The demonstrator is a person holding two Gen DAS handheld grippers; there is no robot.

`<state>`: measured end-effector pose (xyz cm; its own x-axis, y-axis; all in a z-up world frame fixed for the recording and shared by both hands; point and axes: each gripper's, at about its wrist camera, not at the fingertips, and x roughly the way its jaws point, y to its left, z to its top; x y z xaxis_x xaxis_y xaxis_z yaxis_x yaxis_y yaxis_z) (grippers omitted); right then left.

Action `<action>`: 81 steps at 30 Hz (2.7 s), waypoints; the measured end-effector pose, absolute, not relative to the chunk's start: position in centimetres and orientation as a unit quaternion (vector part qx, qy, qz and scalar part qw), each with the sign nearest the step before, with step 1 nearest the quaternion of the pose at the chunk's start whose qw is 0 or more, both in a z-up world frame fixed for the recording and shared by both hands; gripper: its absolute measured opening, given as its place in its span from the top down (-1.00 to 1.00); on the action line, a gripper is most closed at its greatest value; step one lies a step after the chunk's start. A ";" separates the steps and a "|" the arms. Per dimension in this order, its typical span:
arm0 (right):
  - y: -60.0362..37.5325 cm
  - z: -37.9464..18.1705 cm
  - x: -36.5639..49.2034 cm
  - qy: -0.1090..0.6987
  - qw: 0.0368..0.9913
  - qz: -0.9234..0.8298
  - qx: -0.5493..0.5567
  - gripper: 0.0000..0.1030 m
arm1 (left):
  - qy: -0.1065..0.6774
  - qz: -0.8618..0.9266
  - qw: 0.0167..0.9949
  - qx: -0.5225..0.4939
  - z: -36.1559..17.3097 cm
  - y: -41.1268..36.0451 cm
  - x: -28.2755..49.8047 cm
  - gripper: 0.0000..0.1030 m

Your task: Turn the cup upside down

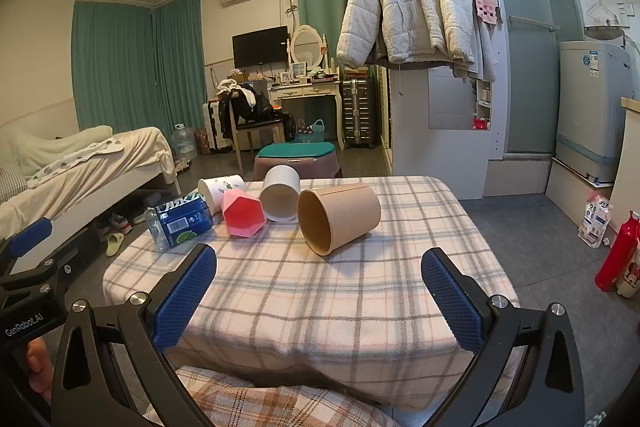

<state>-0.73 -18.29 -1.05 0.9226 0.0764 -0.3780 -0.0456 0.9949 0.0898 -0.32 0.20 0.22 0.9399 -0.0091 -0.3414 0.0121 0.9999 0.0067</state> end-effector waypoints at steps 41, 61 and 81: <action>-18.1 -1.6 -0.1 0.204 0.978 0.032 0.035 -1.00 | 0.171 -0.008 0.985 -0.003 0.4 0.5 -0.3 -1.00; -18.0 -1.7 -0.1 0.205 0.978 0.032 0.034 -1.00 | 0.172 -0.008 0.985 -0.004 0.3 0.6 -0.3 -1.00; -21.9 -1.0 3.9 0.223 0.973 -0.004 0.052 -1.00 | 0.193 -0.053 0.980 0.022 1.1 -3.2 4.3 -1.00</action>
